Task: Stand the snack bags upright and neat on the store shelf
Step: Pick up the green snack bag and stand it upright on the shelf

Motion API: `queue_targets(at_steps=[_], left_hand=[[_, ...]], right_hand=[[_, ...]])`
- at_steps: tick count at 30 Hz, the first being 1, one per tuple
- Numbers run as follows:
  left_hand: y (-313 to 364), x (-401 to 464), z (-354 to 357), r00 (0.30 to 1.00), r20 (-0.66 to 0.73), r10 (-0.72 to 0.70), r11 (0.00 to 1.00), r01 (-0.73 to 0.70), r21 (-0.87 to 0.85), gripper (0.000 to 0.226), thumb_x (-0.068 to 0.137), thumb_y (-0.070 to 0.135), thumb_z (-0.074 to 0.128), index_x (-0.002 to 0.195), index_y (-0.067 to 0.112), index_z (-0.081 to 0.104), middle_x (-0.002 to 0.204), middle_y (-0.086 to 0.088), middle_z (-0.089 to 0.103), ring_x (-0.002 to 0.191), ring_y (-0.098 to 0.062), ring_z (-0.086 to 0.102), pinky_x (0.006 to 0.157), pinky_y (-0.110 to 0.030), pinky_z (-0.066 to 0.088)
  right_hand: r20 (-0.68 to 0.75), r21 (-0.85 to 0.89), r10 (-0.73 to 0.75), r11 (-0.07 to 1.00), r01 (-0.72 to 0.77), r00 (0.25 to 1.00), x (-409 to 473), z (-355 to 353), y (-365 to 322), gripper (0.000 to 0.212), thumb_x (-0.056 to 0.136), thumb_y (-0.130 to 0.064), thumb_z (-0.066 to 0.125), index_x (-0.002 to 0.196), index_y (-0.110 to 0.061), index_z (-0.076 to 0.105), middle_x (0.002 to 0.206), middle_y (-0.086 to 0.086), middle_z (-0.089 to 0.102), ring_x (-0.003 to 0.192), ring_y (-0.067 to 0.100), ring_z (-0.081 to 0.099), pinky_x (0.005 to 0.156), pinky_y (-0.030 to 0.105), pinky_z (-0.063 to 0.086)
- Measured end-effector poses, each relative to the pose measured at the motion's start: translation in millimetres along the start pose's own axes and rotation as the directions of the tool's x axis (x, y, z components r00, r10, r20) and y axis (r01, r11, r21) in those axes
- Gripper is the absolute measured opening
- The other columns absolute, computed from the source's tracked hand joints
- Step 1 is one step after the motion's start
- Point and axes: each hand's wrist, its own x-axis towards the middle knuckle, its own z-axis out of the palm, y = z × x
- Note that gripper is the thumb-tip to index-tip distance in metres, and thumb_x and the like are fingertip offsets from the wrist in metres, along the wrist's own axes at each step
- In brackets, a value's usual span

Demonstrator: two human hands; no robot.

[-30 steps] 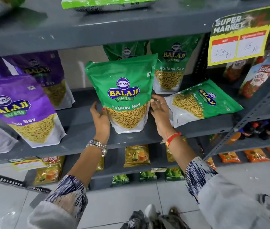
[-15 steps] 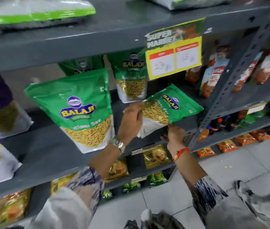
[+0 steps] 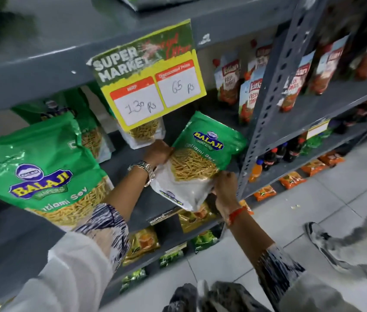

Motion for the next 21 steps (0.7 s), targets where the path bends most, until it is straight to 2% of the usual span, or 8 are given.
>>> queue_targets(at_steps=[3, 5, 7, 10, 13, 15, 18, 21], left_hand=[[-7, -9, 10, 0.985, -0.008, -0.175, 0.972, 0.172, -0.159, 0.037, 0.086, 0.016, 0.054, 0.051, 0.015, 0.041, 0.043, 0.002, 0.049, 0.046, -0.013, 0.047, 0.048, -0.028, 0.03], [-10, -22, 13, 0.968, -0.039, -0.249, 0.933, 0.229, -0.277, 0.037, 0.082, 0.013, 0.061, 0.048, 0.015, 0.045, 0.026, 0.007, 0.041, 0.028, -0.004, 0.034, 0.043, -0.023, 0.025], [-8, -45, 13, 0.948, -0.07, -0.311, 0.867, 0.252, -0.43, 0.029, 0.08, 0.013, 0.064, 0.052, 0.015, 0.056, 0.034, 0.009, 0.05, 0.036, -0.005, 0.044, 0.048, -0.022, 0.034], [-9, -76, 15, 0.935, -0.079, -0.344, 0.732, 0.215, -0.647, 0.016, 0.082, 0.012, 0.062, 0.066, 0.012, 0.066, 0.076, -0.015, 0.064, 0.074, -0.024, 0.058, 0.068, -0.038, 0.047], [-11, -107, 16, 0.914, -0.067, -0.4, 0.625, 0.218, -0.749, 0.012, 0.086, 0.014, 0.058, 0.082, 0.009, 0.068, 0.087, -0.015, 0.066, 0.083, -0.027, 0.061, 0.077, -0.039, 0.053], [-11, -128, 16, 0.904, -0.072, -0.421, 0.565, 0.199, -0.801, 0.017, 0.087, 0.013, 0.056, 0.094, 0.003, 0.066, 0.086, -0.011, 0.068, 0.077, -0.023, 0.064, 0.067, -0.029, 0.057], [-12, -161, 10, 0.907, -0.092, -0.412, 0.472, 0.126, -0.873, 0.016, 0.088, 0.005, 0.052, 0.078, 0.009, 0.063, 0.056, 0.006, 0.067, 0.051, -0.007, 0.061, 0.045, -0.016, 0.05], [-19, -182, 5, 0.919, -0.158, -0.36, 0.506, 0.051, -0.861, 0.025, 0.089, -0.004, 0.043, 0.073, 0.009, 0.058, 0.043, 0.013, 0.061, 0.043, 0.001, 0.056, 0.043, -0.013, 0.046]], right_hand=[[0.039, -0.112, -0.033, 0.993, 0.037, 0.999, 11, -15, 1, 0.013, 0.079, -0.013, 0.04, 0.068, -0.017, 0.044, 0.067, 0.007, 0.045, 0.058, 0.02, 0.041, 0.048, 0.021, 0.03], [0.092, -0.143, -0.079, 0.985, 0.092, 0.993, 4, -23, -7, 0.028, 0.086, -0.004, 0.037, 0.062, -0.018, 0.041, 0.06, 0.005, 0.041, 0.054, 0.018, 0.039, 0.047, 0.023, 0.03], [0.102, -0.164, -0.123, 0.977, 0.139, 0.987, -1, -27, -11, 0.033, 0.091, -0.006, 0.039, 0.062, -0.022, 0.041, 0.062, 0.002, 0.042, 0.058, 0.016, 0.04, 0.053, 0.026, 0.031], [0.105, -0.088, -0.155, 0.982, 0.164, 0.982, -14, -33, -14, 0.029, 0.094, -0.007, 0.042, 0.069, -0.017, 0.051, 0.072, 0.004, 0.053, 0.071, 0.018, 0.052, 0.071, 0.033, 0.042], [0.144, -0.053, -0.195, 0.978, 0.204, 0.97, -27, -39, -16, 0.016, 0.094, -0.01, 0.045, 0.094, -0.004, 0.06, 0.092, 0.01, 0.061, 0.095, 0.025, 0.058, 0.084, 0.038, 0.048], [0.181, -0.031, -0.258, 0.963, 0.268, 0.949, -38, -42, -22, 0.013, 0.093, -0.008, 0.046, 0.093, -0.007, 0.059, 0.093, 0.007, 0.059, 0.095, 0.02, 0.055, 0.082, 0.029, 0.045], [0.267, -0.001, -0.36, 0.928, 0.373, 0.894, -59, -51, -28, 0.02, 0.093, -0.008, 0.047, 0.08, -0.019, 0.055, 0.083, -0.001, 0.057, 0.083, 0.01, 0.053, 0.074, 0.019, 0.044], [0.391, -0.031, -0.421, 0.883, 0.469, 0.819, -69, -66, -25, 0.018, 0.093, -0.018, 0.049, 0.081, -0.029, 0.056, 0.081, -0.001, 0.058, 0.082, 0.016, 0.055, 0.076, 0.034, 0.047]])
